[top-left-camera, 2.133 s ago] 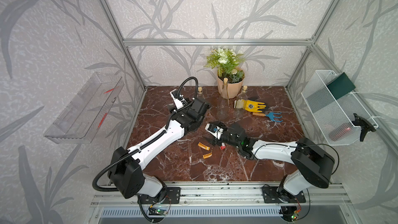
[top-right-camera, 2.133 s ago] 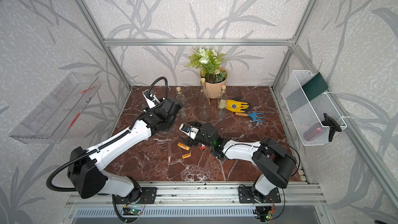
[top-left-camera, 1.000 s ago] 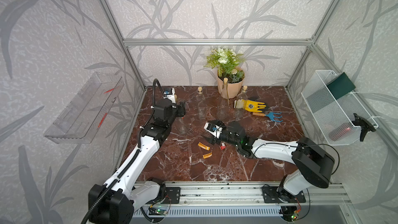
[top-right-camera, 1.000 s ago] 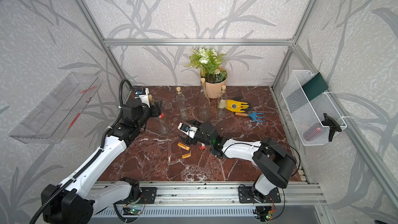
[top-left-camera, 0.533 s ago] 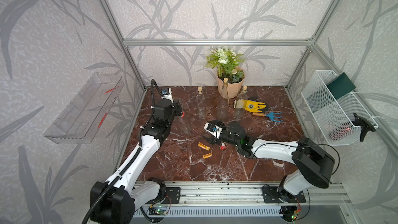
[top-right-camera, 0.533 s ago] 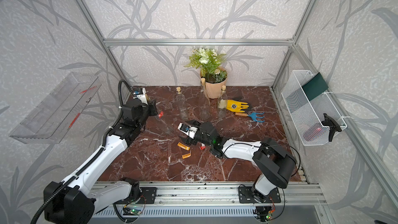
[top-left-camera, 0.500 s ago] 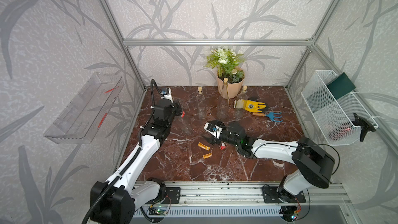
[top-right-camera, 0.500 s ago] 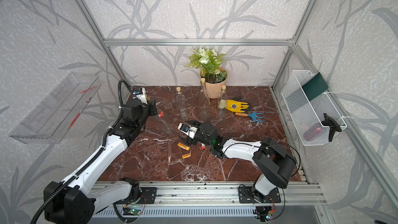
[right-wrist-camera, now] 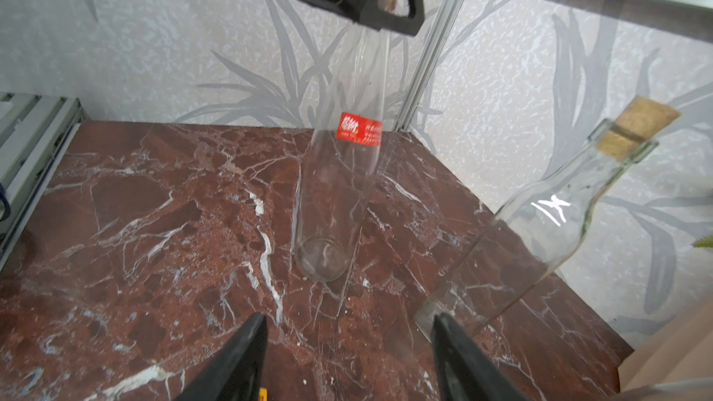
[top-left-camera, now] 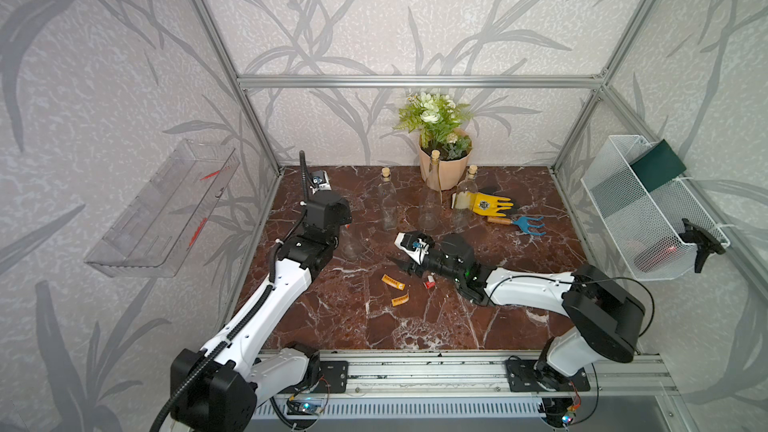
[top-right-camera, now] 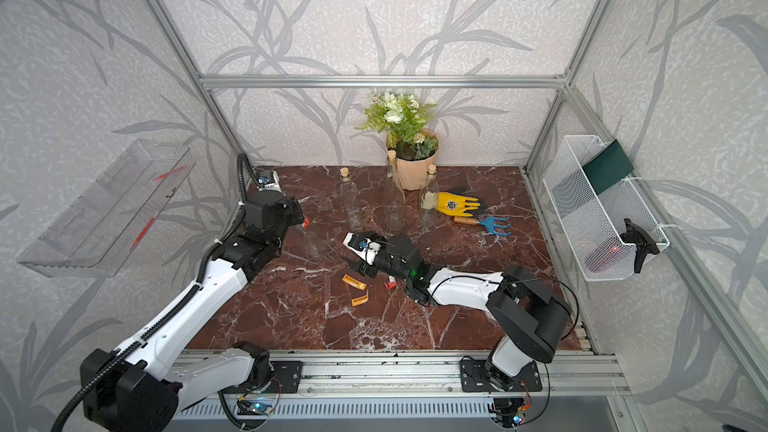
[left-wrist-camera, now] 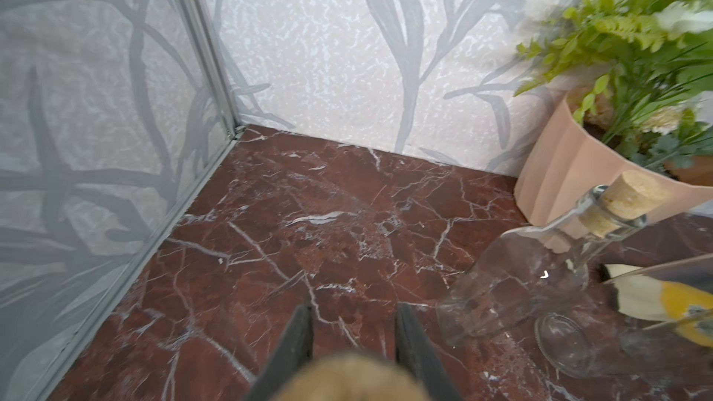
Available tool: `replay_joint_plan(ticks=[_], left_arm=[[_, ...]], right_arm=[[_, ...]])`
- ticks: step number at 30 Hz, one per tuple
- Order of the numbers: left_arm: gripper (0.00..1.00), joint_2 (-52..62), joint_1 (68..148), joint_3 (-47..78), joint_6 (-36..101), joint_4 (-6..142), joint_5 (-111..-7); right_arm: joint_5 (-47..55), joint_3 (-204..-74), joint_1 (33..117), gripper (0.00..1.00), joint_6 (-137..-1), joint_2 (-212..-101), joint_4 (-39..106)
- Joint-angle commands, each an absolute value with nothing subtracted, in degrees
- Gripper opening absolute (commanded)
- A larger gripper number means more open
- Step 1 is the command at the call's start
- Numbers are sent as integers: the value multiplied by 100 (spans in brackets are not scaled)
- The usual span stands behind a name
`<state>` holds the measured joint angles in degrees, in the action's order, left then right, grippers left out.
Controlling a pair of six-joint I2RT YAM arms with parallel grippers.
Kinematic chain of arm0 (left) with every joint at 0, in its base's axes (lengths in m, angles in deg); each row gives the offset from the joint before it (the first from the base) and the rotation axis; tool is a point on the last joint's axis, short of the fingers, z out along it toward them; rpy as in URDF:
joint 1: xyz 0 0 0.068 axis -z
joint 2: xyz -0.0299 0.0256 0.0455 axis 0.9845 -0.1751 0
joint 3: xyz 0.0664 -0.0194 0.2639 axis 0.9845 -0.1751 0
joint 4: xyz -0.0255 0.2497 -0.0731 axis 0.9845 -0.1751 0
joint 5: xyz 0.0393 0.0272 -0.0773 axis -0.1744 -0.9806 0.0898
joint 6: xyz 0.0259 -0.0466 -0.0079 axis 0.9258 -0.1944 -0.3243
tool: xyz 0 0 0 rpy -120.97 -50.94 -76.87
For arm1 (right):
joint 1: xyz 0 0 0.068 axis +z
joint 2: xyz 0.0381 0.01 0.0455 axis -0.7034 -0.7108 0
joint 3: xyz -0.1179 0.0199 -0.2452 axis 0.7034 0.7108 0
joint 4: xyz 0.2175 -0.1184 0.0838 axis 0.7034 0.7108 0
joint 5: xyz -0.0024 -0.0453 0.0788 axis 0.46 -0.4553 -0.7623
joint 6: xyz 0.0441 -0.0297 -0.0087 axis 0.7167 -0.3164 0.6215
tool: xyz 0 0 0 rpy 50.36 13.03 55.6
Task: Remove the label from the bottle
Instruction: Hold the bottle at the center of the board, then tear open the label from the bottle.
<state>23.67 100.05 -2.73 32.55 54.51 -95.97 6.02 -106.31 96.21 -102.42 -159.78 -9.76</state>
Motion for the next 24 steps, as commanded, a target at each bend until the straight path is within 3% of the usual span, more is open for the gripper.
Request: replay_joint_plan(ticks=[1,11,24], left_arm=[[0,2368,10343,188,3045,5407,-11042],[0,2123,10719,356,2185,4835,-11825],[0,2226,10760,125,1973,4879,-11728]], right_arm=[[563,-10838,9715,63,-9628,-16220,-1900],[476,-11355,9830,40,-8561,-17086,-2737],[544,-12161,10152,36,-8398,-18085,-3185]])
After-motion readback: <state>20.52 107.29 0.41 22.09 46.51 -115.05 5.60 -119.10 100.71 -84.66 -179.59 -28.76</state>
